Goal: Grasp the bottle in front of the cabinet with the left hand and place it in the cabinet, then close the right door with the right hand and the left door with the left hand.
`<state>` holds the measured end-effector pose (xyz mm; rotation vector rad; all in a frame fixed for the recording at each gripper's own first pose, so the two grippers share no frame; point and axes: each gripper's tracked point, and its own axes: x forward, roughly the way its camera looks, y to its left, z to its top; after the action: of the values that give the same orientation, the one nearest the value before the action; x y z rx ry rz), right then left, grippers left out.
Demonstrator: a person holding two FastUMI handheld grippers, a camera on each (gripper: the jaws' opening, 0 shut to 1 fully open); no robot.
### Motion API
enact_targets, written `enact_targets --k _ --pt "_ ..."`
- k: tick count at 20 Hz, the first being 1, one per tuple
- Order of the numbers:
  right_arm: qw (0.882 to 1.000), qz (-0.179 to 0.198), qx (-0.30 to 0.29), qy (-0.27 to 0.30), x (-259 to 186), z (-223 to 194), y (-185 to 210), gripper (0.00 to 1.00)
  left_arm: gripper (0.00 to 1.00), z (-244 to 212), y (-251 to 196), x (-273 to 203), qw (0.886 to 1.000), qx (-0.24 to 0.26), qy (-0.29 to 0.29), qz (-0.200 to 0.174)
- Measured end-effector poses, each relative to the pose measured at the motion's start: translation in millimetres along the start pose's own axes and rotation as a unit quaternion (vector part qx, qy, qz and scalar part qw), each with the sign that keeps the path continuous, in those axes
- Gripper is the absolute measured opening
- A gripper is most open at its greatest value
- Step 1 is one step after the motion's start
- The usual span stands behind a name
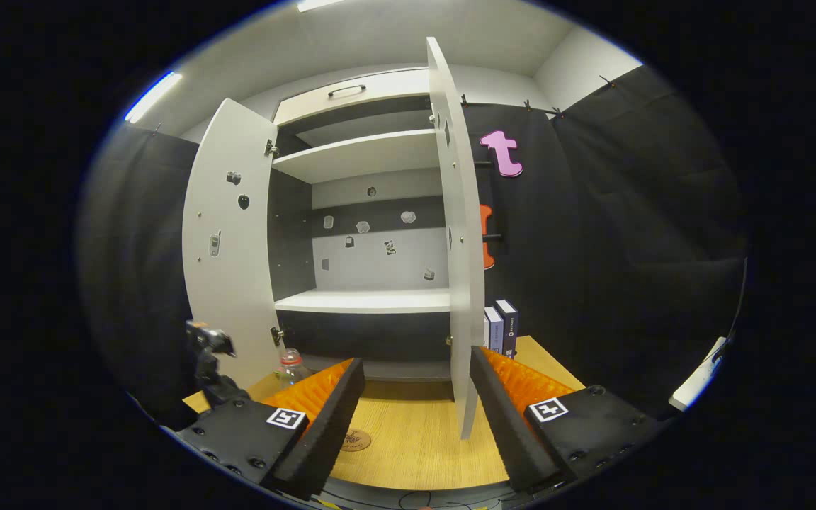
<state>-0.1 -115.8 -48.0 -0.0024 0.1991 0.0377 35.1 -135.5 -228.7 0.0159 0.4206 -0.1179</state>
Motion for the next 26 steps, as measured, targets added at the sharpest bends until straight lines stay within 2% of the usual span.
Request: enact_targets --k 7,10,12,14,18,22,26 --pt "0.999 0.04 0.007 0.003 5 -15 -37 0.98 0.73 136 -2 -56 0.997 -0.003 -0.078 0.028" --pt "0.999 0.036 -0.006 0.002 6 -18 -65 0.98 0.72 194 -7 -54 0.994 0.003 -0.1 0.036" --pt "0.999 0.035 -0.004 0.004 6 -21 -77 0.98 0.75 233 -13 -44 0.992 0.006 -0.124 0.026" --pt "1.0 0.026 0.005 0.009 6 -26 -86 0.98 0.72 266 -15 -28 0.99 0.006 -0.142 0.02" --pt "0.999 -0.019 0.023 0.013 10 -35 -103 0.98 0.73 321 -14 18 0.986 0.005 -0.168 -0.002" --pt "0.996 -0.073 0.051 0.018 11 -45 -117 0.98 0.72 363 -5 81 0.982 0.051 -0.179 -0.008" --pt "0.988 -0.142 0.058 0.014 8 -47 -141 0.98 0.73 357 1 154 0.988 0.064 -0.14 -0.027"
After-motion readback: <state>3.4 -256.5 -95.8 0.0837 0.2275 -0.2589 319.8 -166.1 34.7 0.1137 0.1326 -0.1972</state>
